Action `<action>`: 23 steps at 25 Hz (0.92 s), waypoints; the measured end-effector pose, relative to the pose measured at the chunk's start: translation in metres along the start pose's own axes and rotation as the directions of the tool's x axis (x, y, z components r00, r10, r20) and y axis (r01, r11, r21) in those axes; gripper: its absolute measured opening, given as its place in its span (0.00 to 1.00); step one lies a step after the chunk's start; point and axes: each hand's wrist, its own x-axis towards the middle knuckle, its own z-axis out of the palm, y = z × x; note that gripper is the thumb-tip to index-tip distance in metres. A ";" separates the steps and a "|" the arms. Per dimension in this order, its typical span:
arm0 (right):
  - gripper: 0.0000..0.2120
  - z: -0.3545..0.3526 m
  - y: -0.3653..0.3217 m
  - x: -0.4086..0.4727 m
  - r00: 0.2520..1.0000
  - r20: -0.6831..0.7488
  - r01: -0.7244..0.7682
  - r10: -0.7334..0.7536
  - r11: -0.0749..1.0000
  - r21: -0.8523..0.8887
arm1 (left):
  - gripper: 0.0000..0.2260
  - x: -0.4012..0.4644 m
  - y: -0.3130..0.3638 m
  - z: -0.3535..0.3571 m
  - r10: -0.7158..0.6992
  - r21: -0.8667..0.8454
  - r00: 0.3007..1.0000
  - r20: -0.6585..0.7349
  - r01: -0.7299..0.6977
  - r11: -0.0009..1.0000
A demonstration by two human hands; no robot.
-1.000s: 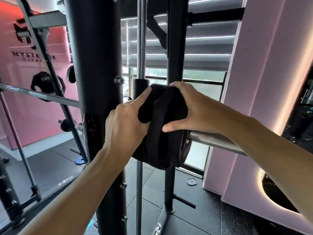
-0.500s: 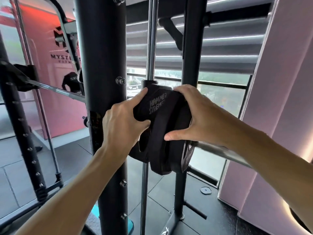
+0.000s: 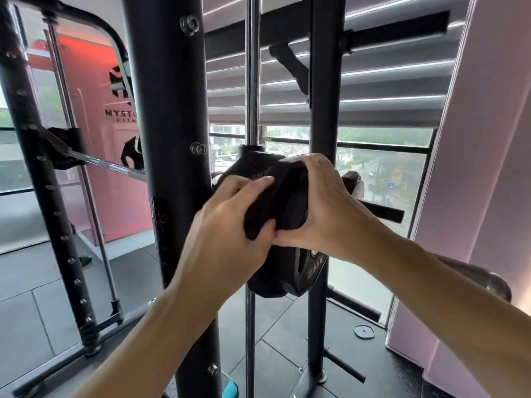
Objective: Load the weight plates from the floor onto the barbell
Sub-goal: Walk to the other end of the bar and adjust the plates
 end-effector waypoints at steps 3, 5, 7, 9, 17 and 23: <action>0.58 -0.004 -0.006 -0.008 0.999 0.014 0.040 -0.038 0.994 -0.097 | 0.31 0.007 0.000 0.006 -0.103 0.108 0.993 0.056 0.097 0.989; 0.59 -0.009 -0.009 -0.014 0.998 0.049 0.036 -0.027 0.980 -0.198 | 0.33 0.009 0.000 0.006 -0.107 0.141 0.993 0.040 0.100 0.985; 0.61 -0.018 -0.010 -0.018 0.997 0.081 0.005 0.015 0.970 -0.244 | 0.32 0.008 0.003 0.009 -0.115 0.149 0.993 -0.021 0.117 0.982; 0.62 -0.028 -0.009 -0.022 0.991 0.118 -0.033 0.064 0.969 -0.244 | 0.30 0.007 0.007 0.012 -0.130 0.149 0.989 -0.072 0.140 0.979; 0.67 -0.054 -0.008 -0.032 0.971 0.208 -0.074 0.120 0.974 -0.216 | 0.29 -0.012 0.004 0.019 -0.169 0.129 0.969 -0.183 0.194 0.973; 0.55 -0.053 -0.017 0.003 0.943 0.247 -0.150 0.224 0.946 -0.287 | 0.33 -0.031 0.005 0.023 -0.148 0.321 0.966 -0.211 0.212 0.923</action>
